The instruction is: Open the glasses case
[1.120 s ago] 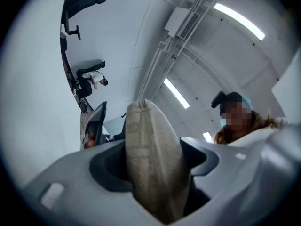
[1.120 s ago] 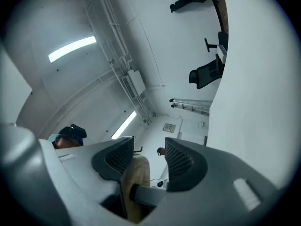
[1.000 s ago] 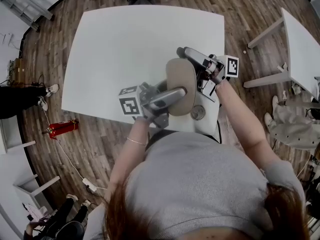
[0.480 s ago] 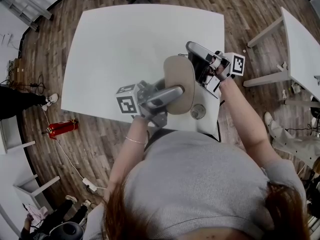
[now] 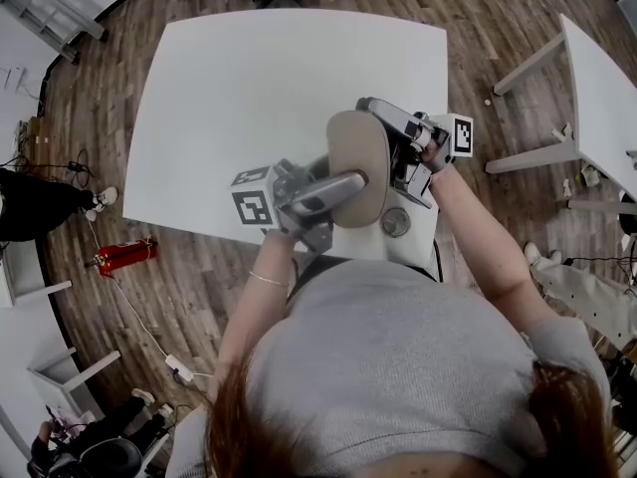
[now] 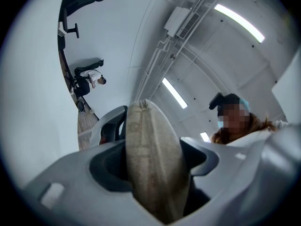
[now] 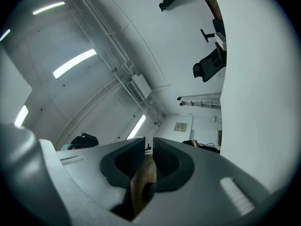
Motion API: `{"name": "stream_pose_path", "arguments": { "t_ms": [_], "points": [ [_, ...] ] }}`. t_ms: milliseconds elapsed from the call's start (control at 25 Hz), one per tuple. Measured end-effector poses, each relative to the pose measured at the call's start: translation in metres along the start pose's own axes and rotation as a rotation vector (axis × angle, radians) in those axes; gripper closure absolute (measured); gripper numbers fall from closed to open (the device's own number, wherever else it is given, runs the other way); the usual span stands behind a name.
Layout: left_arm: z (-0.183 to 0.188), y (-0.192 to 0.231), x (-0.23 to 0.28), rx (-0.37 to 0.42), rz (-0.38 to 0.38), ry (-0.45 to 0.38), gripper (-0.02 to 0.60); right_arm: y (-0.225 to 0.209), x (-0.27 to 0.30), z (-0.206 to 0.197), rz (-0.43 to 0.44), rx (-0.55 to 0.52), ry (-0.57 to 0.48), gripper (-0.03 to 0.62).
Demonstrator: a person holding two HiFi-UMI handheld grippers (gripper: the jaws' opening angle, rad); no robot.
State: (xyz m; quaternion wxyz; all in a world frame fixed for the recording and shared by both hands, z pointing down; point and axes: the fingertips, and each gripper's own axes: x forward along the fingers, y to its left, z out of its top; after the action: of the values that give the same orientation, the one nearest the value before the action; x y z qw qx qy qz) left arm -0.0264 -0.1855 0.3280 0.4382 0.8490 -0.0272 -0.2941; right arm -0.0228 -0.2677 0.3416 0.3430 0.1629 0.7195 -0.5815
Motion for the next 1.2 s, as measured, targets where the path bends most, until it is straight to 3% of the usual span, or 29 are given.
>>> {"name": "stream_pose_path", "arguments": {
  "t_ms": [120,320,480,640,1200],
  "points": [
    [-0.002,-0.001,-0.002,-0.003,0.002,0.004,0.262,-0.002,0.001,-0.002,-0.021,-0.023,0.016,0.588],
    [-0.005,0.007,-0.005,-0.014,0.05,0.009,0.264,-0.004,-0.009,0.011,-0.08,-0.1,-0.022,0.585],
    [0.001,0.018,-0.016,-0.027,0.123,-0.049,0.264,0.0,-0.015,0.022,-0.093,-0.17,-0.055,0.585],
    [0.011,0.027,-0.022,-0.008,0.186,-0.118,0.267,0.001,-0.017,0.018,-0.125,-0.252,-0.024,0.585],
    [0.017,0.021,-0.017,-0.089,0.167,-0.179,0.267,0.016,-0.023,0.008,-0.068,-0.314,-0.041,0.586]
  ]
}}
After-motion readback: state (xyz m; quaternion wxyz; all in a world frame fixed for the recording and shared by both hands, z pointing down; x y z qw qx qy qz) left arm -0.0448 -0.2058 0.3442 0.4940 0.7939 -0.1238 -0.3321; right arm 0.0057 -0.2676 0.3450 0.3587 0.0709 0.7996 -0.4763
